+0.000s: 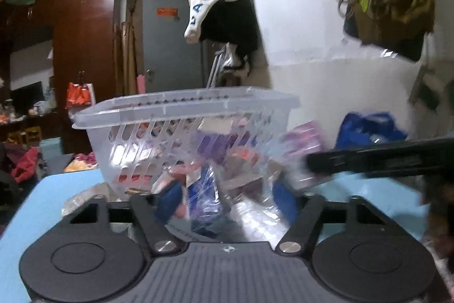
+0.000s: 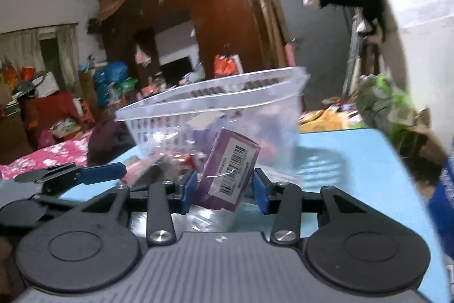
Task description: Organize objects
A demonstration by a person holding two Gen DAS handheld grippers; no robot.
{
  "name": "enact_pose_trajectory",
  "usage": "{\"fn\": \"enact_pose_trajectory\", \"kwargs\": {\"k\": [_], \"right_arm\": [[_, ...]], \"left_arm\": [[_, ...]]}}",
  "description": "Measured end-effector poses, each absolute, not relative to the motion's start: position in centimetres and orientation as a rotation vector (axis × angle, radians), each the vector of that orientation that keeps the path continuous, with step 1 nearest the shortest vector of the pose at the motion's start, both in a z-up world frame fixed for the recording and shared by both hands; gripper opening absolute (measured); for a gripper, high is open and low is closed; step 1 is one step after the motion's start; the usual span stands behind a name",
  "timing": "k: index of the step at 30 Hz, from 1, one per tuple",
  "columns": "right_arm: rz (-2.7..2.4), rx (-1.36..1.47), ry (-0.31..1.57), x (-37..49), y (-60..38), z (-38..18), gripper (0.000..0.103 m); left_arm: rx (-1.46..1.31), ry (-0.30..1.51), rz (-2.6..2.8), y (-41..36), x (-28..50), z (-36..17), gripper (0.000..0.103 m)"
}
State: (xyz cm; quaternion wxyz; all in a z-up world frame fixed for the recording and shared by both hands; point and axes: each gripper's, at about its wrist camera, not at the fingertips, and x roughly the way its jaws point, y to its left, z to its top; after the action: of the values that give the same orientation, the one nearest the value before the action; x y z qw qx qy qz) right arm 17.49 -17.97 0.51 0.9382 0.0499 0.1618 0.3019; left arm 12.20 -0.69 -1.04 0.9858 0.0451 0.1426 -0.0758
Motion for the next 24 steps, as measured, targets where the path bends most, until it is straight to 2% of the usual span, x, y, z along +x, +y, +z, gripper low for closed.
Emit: {"fn": "enact_pose_trajectory", "kwargs": {"k": [1,2,4,15,17,20,24], "right_arm": [[0.597,0.092,0.322,17.4,-18.4,0.3,0.046],[0.588,0.089,0.323,17.6,-18.7,0.0,0.046],[0.584,0.095,0.335,18.1,-19.0,-0.6,0.042],[0.577,0.001,0.359,18.8,-18.3,-2.1,0.041],[0.581,-0.023,0.39,19.1,-17.9,-2.7,0.036],[0.593,0.009,0.359,18.8,-18.5,-2.7,0.036],[0.605,0.025,0.348,18.6,-18.8,-2.8,0.036]], "left_arm": [[0.108,0.308,-0.128,-0.8,12.7,-1.4,0.05],[0.114,0.317,-0.119,-0.9,13.0,-1.7,0.043],[0.139,0.309,-0.102,-1.1,13.0,-2.1,0.043],[0.292,0.291,-0.036,-2.1,11.6,-2.8,0.043],[0.327,0.282,-0.05,-2.0,11.0,-3.3,0.045],[0.326,0.276,-0.064,-1.5,10.1,-3.8,0.039],[0.27,0.266,-0.108,-0.9,9.6,-3.9,0.039]]}}
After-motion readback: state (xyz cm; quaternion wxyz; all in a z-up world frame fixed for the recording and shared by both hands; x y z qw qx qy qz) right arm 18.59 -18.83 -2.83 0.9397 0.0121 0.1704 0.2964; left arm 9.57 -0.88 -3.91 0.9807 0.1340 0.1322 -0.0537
